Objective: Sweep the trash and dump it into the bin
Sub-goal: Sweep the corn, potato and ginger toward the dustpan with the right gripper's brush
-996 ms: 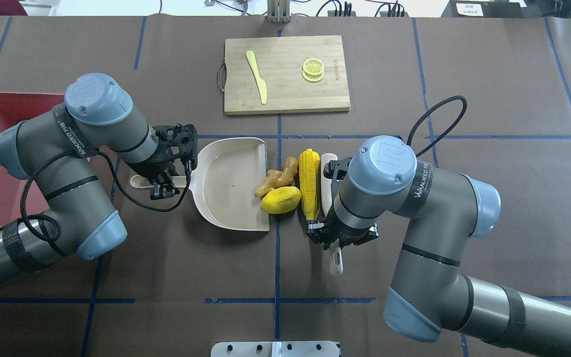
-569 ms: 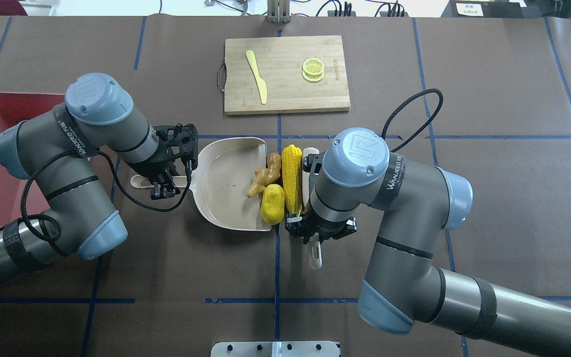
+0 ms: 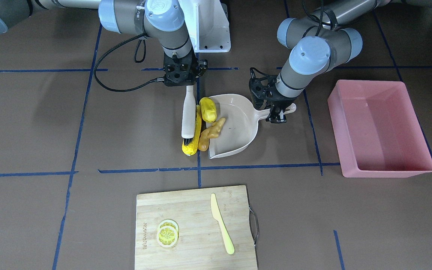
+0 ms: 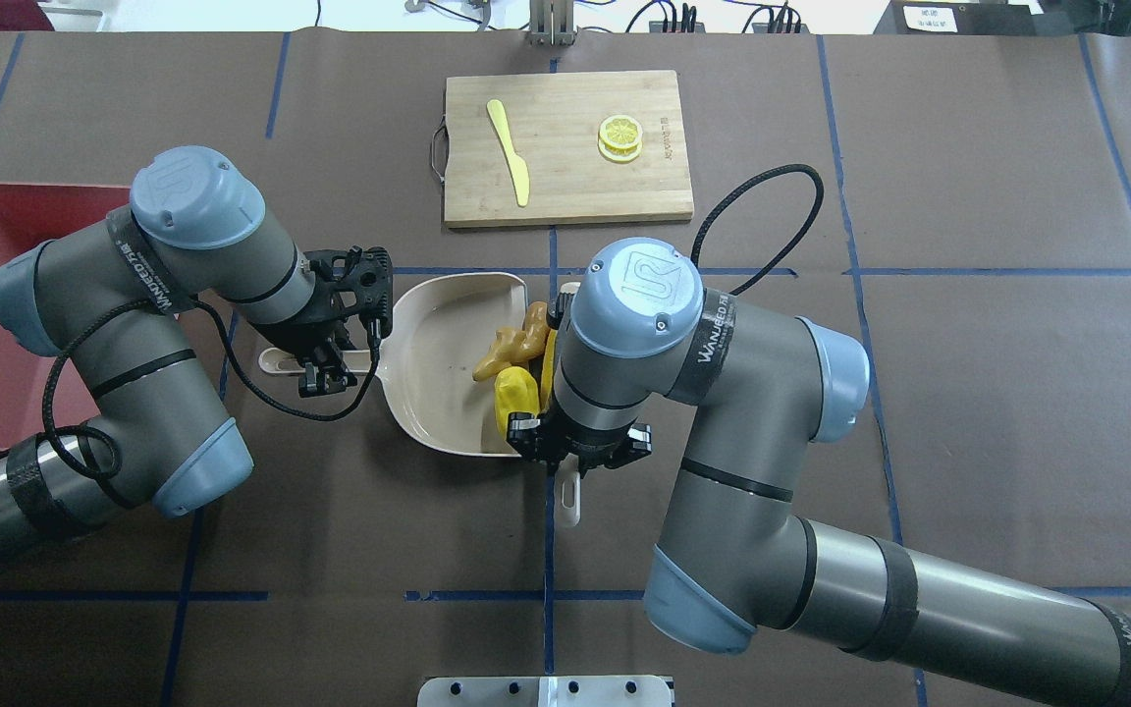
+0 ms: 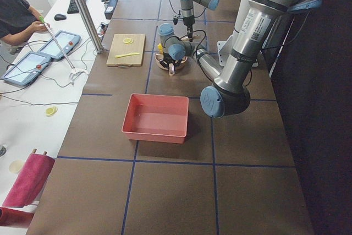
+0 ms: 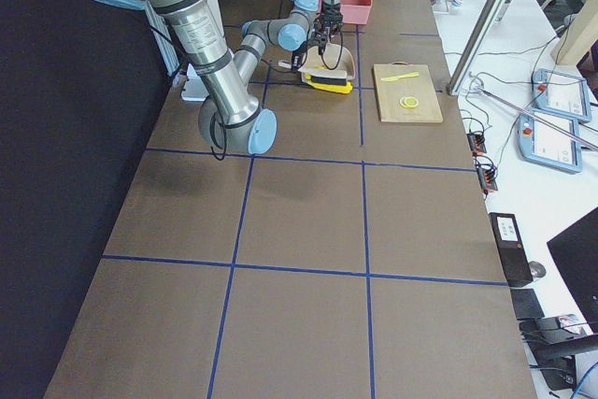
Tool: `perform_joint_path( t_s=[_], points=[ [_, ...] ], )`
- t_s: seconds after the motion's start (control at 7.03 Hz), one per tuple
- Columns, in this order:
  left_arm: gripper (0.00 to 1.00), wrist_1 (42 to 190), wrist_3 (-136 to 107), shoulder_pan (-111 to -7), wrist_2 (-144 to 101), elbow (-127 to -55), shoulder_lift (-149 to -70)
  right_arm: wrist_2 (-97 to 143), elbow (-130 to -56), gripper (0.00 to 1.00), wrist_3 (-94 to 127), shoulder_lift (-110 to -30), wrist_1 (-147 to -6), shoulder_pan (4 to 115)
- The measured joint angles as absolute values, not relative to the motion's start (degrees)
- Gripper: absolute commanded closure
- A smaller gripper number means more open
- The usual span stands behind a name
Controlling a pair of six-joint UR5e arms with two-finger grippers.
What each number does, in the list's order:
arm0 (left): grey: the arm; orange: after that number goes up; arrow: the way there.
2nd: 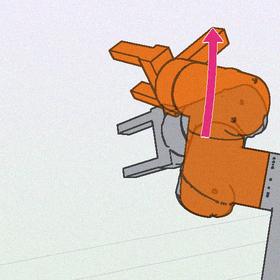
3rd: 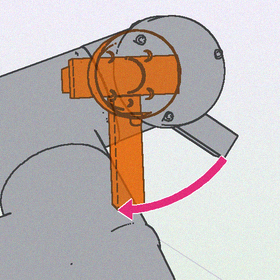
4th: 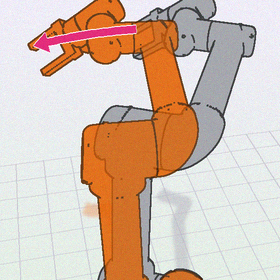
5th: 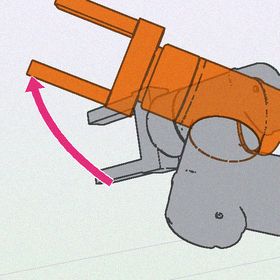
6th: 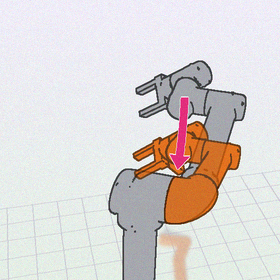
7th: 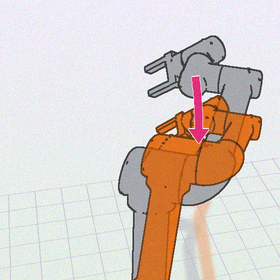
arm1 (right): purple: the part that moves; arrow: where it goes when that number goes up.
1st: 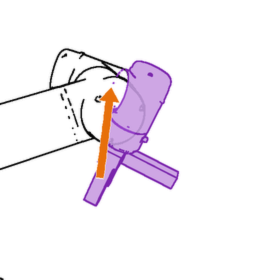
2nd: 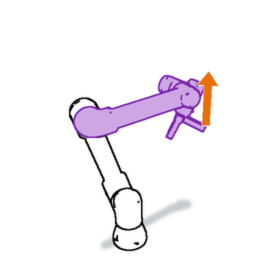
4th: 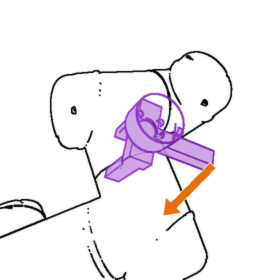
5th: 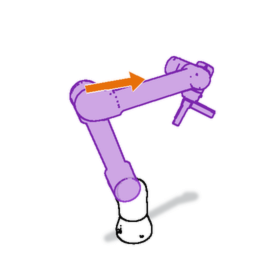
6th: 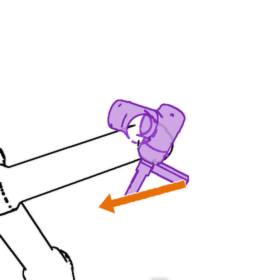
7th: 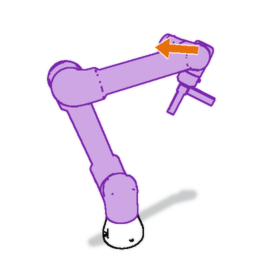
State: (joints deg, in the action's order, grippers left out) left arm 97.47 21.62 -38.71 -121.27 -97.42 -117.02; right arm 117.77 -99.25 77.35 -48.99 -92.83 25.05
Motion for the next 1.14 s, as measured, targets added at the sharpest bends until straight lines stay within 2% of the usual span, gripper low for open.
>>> perform_joint_path(
  t_s=[0.71,1.14],
  points=[
    [0.92,97.5,21.6,-38.6,-121.2,-97.4,-116.9,118.3,-97.3,1.00,79.6,-45.7,-93.2,25.4],
    [0.92,97.5,21.6,-38.5,-121.1,-97.4,-116.8,119.8,-103.9,1.00,79.9,-48.6,-101.0,28.4]
  ],
)
